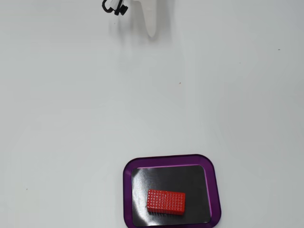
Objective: Pick up the cube and place it in the box.
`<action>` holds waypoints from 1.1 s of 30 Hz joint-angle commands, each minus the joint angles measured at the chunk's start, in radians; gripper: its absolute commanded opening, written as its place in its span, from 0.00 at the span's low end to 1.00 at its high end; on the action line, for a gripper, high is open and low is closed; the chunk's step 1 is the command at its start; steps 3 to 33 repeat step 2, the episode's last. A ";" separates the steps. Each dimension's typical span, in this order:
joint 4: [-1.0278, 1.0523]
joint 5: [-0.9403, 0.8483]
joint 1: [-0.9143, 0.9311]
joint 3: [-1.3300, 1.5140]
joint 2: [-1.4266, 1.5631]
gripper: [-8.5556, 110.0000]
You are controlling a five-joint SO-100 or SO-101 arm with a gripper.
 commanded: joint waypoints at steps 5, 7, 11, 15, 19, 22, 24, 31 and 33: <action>0.005 0.005 0.006 0.005 0.067 0.07; 0.005 0.005 0.006 0.005 0.067 0.07; 0.005 0.005 0.006 0.005 0.067 0.07; 0.005 0.005 0.006 0.005 0.067 0.07; 0.005 0.005 0.006 0.005 0.067 0.07; 0.005 0.005 0.006 0.005 0.067 0.07; 0.005 0.005 0.006 0.005 0.067 0.07; 0.005 0.005 0.006 0.005 0.067 0.07; 0.005 0.005 0.006 0.005 0.067 0.07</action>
